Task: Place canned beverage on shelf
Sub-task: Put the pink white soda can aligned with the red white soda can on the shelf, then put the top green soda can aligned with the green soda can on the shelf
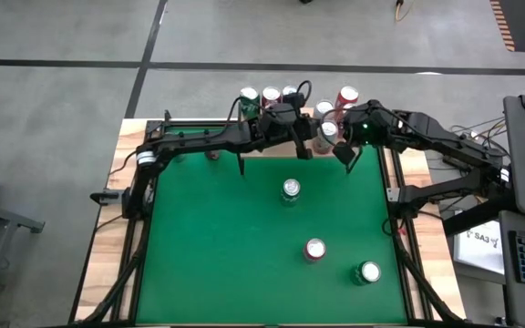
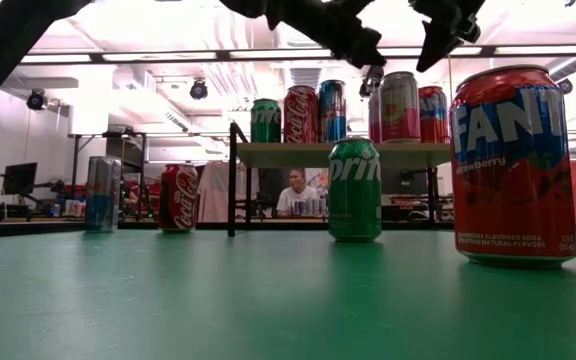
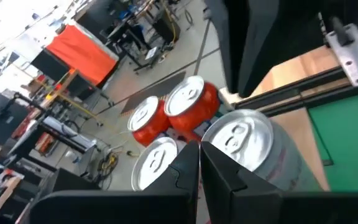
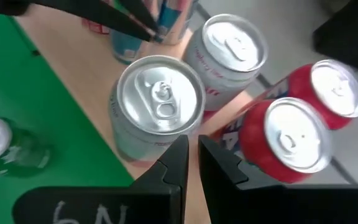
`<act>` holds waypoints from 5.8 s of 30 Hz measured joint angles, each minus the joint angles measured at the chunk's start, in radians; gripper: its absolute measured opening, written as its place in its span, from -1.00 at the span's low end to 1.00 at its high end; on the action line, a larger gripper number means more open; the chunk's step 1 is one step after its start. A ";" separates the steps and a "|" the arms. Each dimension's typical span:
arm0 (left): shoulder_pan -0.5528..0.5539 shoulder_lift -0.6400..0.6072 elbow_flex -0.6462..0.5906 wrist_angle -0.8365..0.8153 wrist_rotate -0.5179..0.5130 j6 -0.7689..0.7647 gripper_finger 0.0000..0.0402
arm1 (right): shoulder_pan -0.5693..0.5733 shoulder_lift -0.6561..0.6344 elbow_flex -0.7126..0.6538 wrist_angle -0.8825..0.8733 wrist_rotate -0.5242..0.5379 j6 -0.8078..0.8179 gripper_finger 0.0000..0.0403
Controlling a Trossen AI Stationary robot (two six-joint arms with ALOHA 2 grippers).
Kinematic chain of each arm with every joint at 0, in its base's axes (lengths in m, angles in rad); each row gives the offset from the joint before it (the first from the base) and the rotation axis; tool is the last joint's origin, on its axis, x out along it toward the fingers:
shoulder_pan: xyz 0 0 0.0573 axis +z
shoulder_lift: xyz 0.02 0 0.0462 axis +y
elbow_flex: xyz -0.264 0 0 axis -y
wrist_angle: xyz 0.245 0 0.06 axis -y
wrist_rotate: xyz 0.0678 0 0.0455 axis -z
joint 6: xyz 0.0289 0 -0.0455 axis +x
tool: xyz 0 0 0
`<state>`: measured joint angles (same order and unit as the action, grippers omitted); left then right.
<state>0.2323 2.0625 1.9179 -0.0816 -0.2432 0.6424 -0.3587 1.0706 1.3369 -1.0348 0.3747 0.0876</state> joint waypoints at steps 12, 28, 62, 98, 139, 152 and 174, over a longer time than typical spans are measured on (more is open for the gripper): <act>0.008 0.021 -0.008 -0.009 0.000 0.015 -1.00 | -0.050 -0.001 0.000 0.003 -0.114 -0.008 -0.86; -0.004 0.021 0.000 -0.035 -0.003 -0.028 -1.00 | -0.055 0.024 -0.007 0.044 -0.033 -0.044 -0.86; -0.016 0.019 0.000 -0.046 -0.065 -0.061 -1.00 | -0.055 -0.001 -0.029 0.023 -0.253 -0.009 -0.86; -0.018 0.019 0.000 -0.047 -0.115 -0.125 -1.00 | -0.054 0.046 -0.035 0.053 -0.259 -0.002 -0.86; -0.033 -0.041 -0.004 -0.097 -0.112 -0.196 -1.00 | -0.054 0.036 0.015 0.183 -0.189 -0.010 -0.86; -0.056 -0.253 -0.232 -0.101 -0.107 -0.191 -1.00 | -0.054 0.031 -0.034 0.272 -0.101 -0.010 -0.86; -0.141 -0.947 -0.987 -0.023 -0.105 -0.396 -1.00 | 0.181 0.032 -0.035 0.461 -0.115 0.056 -0.86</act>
<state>0.0914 1.1160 0.9311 -0.1048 -0.3486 0.2461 -0.1773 1.1027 1.3022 -0.5741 0.2600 0.1432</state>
